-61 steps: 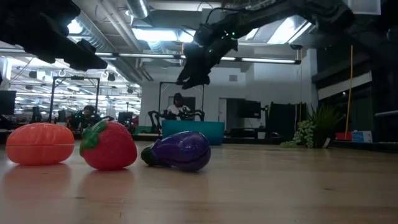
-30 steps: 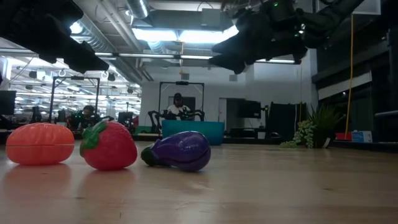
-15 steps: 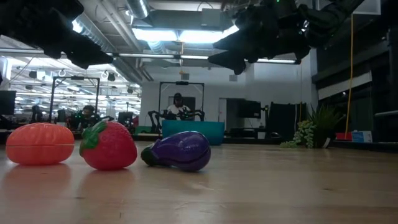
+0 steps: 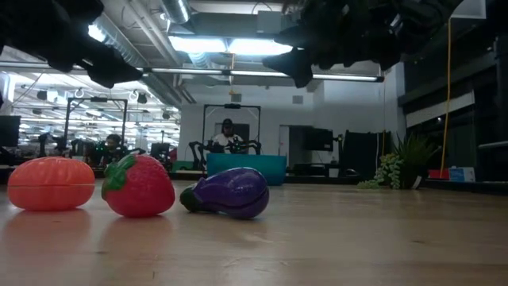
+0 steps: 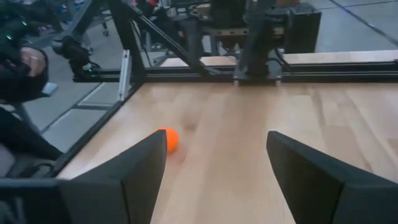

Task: Pick and placing Produce into tupperware
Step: Put the tangerine into the blue bin

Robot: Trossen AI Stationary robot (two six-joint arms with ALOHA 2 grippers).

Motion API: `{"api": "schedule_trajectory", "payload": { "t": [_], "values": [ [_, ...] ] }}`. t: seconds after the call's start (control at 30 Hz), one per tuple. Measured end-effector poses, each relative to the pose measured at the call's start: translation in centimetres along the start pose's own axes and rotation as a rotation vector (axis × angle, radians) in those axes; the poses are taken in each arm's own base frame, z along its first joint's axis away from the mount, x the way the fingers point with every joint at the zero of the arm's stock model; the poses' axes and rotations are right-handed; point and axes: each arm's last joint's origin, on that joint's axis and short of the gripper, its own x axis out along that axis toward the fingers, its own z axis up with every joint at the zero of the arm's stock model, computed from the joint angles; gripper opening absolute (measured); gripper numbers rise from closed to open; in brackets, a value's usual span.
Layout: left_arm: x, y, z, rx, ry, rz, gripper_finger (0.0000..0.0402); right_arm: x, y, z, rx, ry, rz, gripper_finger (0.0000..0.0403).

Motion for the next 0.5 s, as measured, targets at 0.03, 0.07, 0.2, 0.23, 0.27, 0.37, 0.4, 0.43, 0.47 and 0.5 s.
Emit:
{"api": "schedule_trajectory", "payload": {
  "t": [0.03,0.07,0.2,0.23,0.27,0.37,0.4,0.43,0.47,0.5],
  "values": [
    [0.1,0.0,-0.1,0.002,0.004,0.002,0.0338,0.1,0.2,0.0,0.003,-0.003,-0.001,0.0278],
    [0.1,0.0,-0.1,0.003,0.007,0.009,0.0342,0.2,0.4,0.0,0.007,-0.005,-0.009,0.0278],
    [0.2,0.1,-0.1,0.007,0.012,0.028,0.0348,0.5,1.1,0.0,0.014,-0.004,-0.036,0.0278],
    [0.2,0.1,-0.2,0.005,0.022,0.036,0.0347,0.6,1.3,0.0,0.013,-0.004,-0.036,0.0278],
    [0.2,0.1,-0.5,0.007,0.048,0.042,0.0346,0.7,1.5,0.0,0.011,-0.003,-0.032,0.0278],
    [0.4,0.2,-1.6,-0.03,0.154,0.067,0.0343,0.8,1.9,0.0,0.007,-0.005,-0.019,0.0278],
    [0.5,0.2,-1.9,-0.05,0.182,0.076,0.0342,0.9,2.1,0.0,0.006,-0.004,-0.014,0.0278],
    [0.6,0.2,-2.0,-0.071,0.2,0.081,0.0342,0.9,2.2,-0.1,0.007,-0.003,-0.01,0.0278],
    [0.8,0.2,-2.2,-0.08,0.214,0.083,0.0342,1.0,2.3,-0.1,0.007,-0.003,-0.006,0.0278],
    [1.0,0.1,-2.4,-0.076,0.232,0.084,0.0342,1.0,2.5,-0.1,0.007,-0.002,-0.002,0.0278]
  ]
}}
